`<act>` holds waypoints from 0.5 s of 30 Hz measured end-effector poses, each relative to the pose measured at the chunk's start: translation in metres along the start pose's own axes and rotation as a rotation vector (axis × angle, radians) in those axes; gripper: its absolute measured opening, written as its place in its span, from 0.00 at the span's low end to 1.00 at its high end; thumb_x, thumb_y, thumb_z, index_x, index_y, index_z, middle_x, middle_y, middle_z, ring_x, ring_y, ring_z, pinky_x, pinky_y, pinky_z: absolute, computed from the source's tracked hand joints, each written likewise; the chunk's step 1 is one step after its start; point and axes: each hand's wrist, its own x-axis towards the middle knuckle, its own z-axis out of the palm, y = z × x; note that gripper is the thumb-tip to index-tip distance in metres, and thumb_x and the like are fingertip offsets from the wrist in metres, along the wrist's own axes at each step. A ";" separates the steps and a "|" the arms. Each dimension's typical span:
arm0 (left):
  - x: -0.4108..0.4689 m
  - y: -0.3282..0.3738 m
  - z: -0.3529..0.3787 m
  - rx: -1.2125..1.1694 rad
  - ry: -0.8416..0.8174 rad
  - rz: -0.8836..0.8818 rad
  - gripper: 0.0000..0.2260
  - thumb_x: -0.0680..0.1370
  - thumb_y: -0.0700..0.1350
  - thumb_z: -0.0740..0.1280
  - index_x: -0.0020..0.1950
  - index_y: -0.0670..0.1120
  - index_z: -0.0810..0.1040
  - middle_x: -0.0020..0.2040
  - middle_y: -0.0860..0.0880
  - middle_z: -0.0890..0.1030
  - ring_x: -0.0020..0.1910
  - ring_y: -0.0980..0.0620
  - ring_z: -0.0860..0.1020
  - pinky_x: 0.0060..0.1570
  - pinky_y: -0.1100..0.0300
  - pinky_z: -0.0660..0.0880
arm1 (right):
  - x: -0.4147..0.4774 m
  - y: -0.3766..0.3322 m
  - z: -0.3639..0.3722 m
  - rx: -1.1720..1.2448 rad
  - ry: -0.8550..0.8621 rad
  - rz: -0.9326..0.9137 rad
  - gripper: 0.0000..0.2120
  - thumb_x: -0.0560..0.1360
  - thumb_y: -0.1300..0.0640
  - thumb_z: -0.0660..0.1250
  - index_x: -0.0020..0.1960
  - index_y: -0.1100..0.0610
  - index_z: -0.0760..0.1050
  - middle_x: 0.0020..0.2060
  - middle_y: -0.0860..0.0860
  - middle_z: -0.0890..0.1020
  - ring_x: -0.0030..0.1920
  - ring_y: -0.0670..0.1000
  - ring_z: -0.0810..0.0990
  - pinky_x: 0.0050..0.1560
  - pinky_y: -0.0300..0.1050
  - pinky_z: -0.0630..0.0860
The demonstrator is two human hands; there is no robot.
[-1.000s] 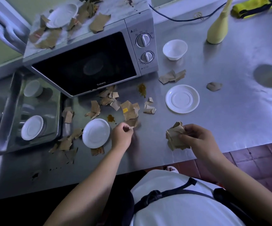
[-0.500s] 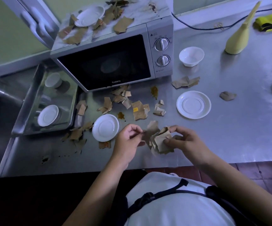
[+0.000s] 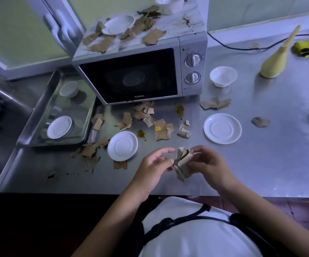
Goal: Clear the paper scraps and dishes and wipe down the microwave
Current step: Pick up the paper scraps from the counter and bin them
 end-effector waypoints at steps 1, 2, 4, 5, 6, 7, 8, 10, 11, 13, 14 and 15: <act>-0.001 -0.001 0.000 0.008 -0.024 -0.021 0.14 0.74 0.45 0.71 0.59 0.52 0.82 0.48 0.44 0.85 0.53 0.44 0.83 0.59 0.53 0.78 | -0.001 0.001 0.002 -0.015 -0.014 0.004 0.14 0.72 0.78 0.66 0.50 0.61 0.77 0.37 0.61 0.81 0.36 0.58 0.79 0.44 0.59 0.78; -0.002 -0.002 0.000 0.035 -0.041 -0.027 0.14 0.73 0.44 0.73 0.59 0.52 0.82 0.49 0.46 0.86 0.53 0.47 0.83 0.59 0.54 0.79 | -0.002 0.002 0.005 -0.040 -0.036 0.006 0.15 0.73 0.78 0.66 0.52 0.61 0.76 0.37 0.60 0.80 0.35 0.57 0.79 0.41 0.57 0.77; -0.005 -0.004 -0.003 0.109 -0.046 -0.008 0.13 0.74 0.38 0.73 0.55 0.53 0.83 0.49 0.49 0.86 0.51 0.51 0.84 0.56 0.56 0.80 | -0.004 0.003 0.010 -0.102 -0.092 0.007 0.17 0.73 0.76 0.67 0.55 0.58 0.77 0.37 0.57 0.80 0.33 0.54 0.78 0.35 0.51 0.77; -0.007 -0.006 -0.006 0.135 -0.039 -0.004 0.13 0.74 0.37 0.73 0.53 0.53 0.84 0.49 0.51 0.86 0.49 0.52 0.84 0.54 0.56 0.80 | -0.005 0.003 0.014 -0.124 -0.118 0.008 0.17 0.74 0.75 0.67 0.55 0.57 0.77 0.37 0.56 0.80 0.33 0.52 0.78 0.33 0.48 0.77; -0.009 -0.009 -0.009 0.153 -0.023 -0.006 0.13 0.75 0.36 0.72 0.52 0.53 0.84 0.48 0.51 0.86 0.49 0.52 0.84 0.53 0.56 0.81 | -0.005 0.004 0.017 -0.136 -0.140 0.009 0.17 0.74 0.75 0.67 0.55 0.56 0.77 0.38 0.56 0.80 0.32 0.51 0.79 0.33 0.46 0.78; -0.011 -0.012 -0.013 0.161 -0.002 -0.012 0.13 0.75 0.35 0.72 0.52 0.53 0.84 0.47 0.51 0.86 0.48 0.51 0.84 0.52 0.54 0.81 | -0.005 0.005 0.021 -0.136 -0.156 0.012 0.17 0.74 0.74 0.68 0.55 0.56 0.78 0.38 0.55 0.81 0.32 0.50 0.79 0.33 0.44 0.78; -0.013 -0.015 -0.016 0.157 0.024 -0.015 0.13 0.75 0.35 0.72 0.52 0.52 0.84 0.47 0.50 0.86 0.48 0.49 0.84 0.52 0.52 0.82 | -0.005 0.006 0.025 -0.122 -0.163 0.018 0.16 0.73 0.74 0.69 0.55 0.57 0.78 0.38 0.55 0.81 0.32 0.49 0.80 0.33 0.43 0.78; -0.017 -0.020 -0.021 0.067 0.090 -0.026 0.12 0.74 0.34 0.72 0.52 0.50 0.85 0.45 0.48 0.86 0.45 0.48 0.84 0.46 0.53 0.82 | -0.004 0.007 0.031 -0.048 -0.150 0.040 0.14 0.73 0.74 0.70 0.54 0.60 0.79 0.37 0.55 0.82 0.34 0.49 0.81 0.36 0.41 0.78; -0.019 -0.021 -0.025 -0.028 0.123 -0.039 0.13 0.74 0.33 0.72 0.52 0.49 0.85 0.45 0.47 0.86 0.44 0.48 0.84 0.42 0.56 0.82 | -0.002 0.008 0.033 0.003 -0.142 0.058 0.13 0.72 0.73 0.71 0.53 0.61 0.79 0.37 0.56 0.83 0.35 0.51 0.82 0.38 0.42 0.79; -0.021 -0.024 -0.032 -0.255 0.172 -0.067 0.12 0.74 0.31 0.71 0.52 0.45 0.84 0.46 0.44 0.86 0.43 0.48 0.84 0.40 0.58 0.81 | 0.000 0.008 0.038 0.093 -0.165 0.125 0.09 0.70 0.67 0.74 0.49 0.61 0.80 0.39 0.57 0.84 0.39 0.54 0.83 0.43 0.45 0.81; -0.021 -0.025 -0.037 -0.349 0.189 -0.073 0.11 0.74 0.31 0.71 0.52 0.44 0.84 0.45 0.44 0.85 0.43 0.47 0.84 0.40 0.57 0.81 | 0.001 0.008 0.042 0.132 -0.196 0.177 0.08 0.68 0.63 0.75 0.47 0.59 0.81 0.41 0.58 0.84 0.41 0.55 0.84 0.45 0.47 0.82; -0.021 -0.027 -0.041 -0.418 0.201 -0.073 0.10 0.74 0.31 0.70 0.50 0.44 0.84 0.44 0.43 0.84 0.43 0.47 0.84 0.41 0.57 0.81 | 0.002 0.008 0.047 0.171 -0.224 0.232 0.06 0.67 0.61 0.75 0.44 0.57 0.82 0.43 0.58 0.84 0.43 0.55 0.84 0.45 0.47 0.82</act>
